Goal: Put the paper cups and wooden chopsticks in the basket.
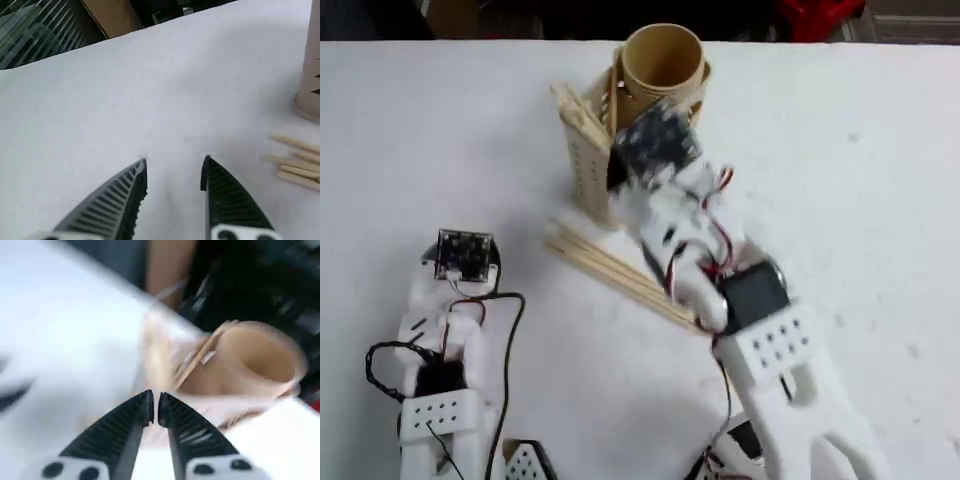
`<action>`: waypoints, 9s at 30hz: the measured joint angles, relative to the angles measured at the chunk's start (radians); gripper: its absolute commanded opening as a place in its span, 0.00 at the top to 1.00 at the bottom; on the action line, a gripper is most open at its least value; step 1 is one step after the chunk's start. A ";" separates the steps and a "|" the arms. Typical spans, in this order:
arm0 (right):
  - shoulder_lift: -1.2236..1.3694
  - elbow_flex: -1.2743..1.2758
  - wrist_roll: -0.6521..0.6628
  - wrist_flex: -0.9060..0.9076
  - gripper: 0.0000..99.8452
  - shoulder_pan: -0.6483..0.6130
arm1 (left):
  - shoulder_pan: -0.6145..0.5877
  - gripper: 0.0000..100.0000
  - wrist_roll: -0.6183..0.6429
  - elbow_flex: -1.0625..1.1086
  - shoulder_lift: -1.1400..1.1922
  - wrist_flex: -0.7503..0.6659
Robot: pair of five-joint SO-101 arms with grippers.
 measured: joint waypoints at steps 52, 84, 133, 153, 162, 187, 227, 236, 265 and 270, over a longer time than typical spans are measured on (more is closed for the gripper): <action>0.559 0.290 0.181 -0.114 0.85 -0.094 | 0.000 0.81 0.000 0.000 0.000 0.000; 0.526 0.181 0.207 0.031 0.98 -0.035 | 0.000 0.81 0.000 0.000 0.000 0.000; 0.445 0.207 0.199 0.192 0.87 -0.147 | 0.000 0.81 0.000 0.000 0.000 0.000; 0.727 0.195 0.193 0.095 0.92 -0.212 | 0.000 0.81 0.000 0.000 0.000 0.000; 0.646 0.186 0.193 0.106 0.98 -0.164 | 0.000 0.81 0.000 0.000 0.000 0.000; 0.540 -0.875 -0.084 0.051 0.98 0.023 | 0.000 0.81 0.000 0.000 0.000 0.000; 0.163 -0.035 0.129 0.365 0.92 -0.209 | 0.000 0.81 0.000 0.000 0.000 0.000; 0.534 0.180 0.189 0.152 0.83 -0.222 | 0.000 0.81 0.000 0.000 0.000 0.000; 0.324 0.055 0.140 0.265 0.98 -0.075 | 0.000 0.81 0.000 0.000 0.000 0.000; 0.166 -0.104 0.097 0.313 0.98 -0.068 | 0.000 0.81 0.000 0.000 0.000 0.000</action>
